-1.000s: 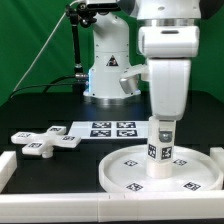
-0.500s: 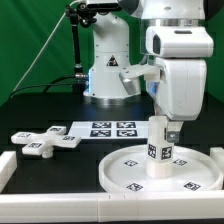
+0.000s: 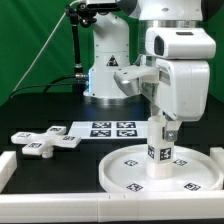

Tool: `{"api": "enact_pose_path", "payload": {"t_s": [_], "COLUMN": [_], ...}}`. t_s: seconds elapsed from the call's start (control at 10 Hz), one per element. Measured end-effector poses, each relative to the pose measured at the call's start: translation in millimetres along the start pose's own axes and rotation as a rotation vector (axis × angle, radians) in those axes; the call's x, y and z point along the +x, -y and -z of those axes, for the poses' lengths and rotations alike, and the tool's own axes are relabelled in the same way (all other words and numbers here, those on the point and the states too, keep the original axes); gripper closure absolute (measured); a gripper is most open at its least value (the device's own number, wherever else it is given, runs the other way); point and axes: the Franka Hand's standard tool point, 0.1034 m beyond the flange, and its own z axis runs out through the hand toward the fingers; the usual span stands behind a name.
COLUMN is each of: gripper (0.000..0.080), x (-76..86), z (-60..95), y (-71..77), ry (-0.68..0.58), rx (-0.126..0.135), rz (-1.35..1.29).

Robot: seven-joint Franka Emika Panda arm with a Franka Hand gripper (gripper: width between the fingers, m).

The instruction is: Assemble round table

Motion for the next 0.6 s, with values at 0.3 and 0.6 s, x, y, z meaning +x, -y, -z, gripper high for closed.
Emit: {"api": "enact_pose_path", "payload": {"t_s": [0.3,0.6], "gripper": [0.0384,0.0384], "x": [0.0,0.1], "z": [-0.1,-0.2], "y": [0.2,3.3], "ry": [0.000,-0.004], "rx": [0.000,0.029], "rz": [-0.034,-0.279]}}
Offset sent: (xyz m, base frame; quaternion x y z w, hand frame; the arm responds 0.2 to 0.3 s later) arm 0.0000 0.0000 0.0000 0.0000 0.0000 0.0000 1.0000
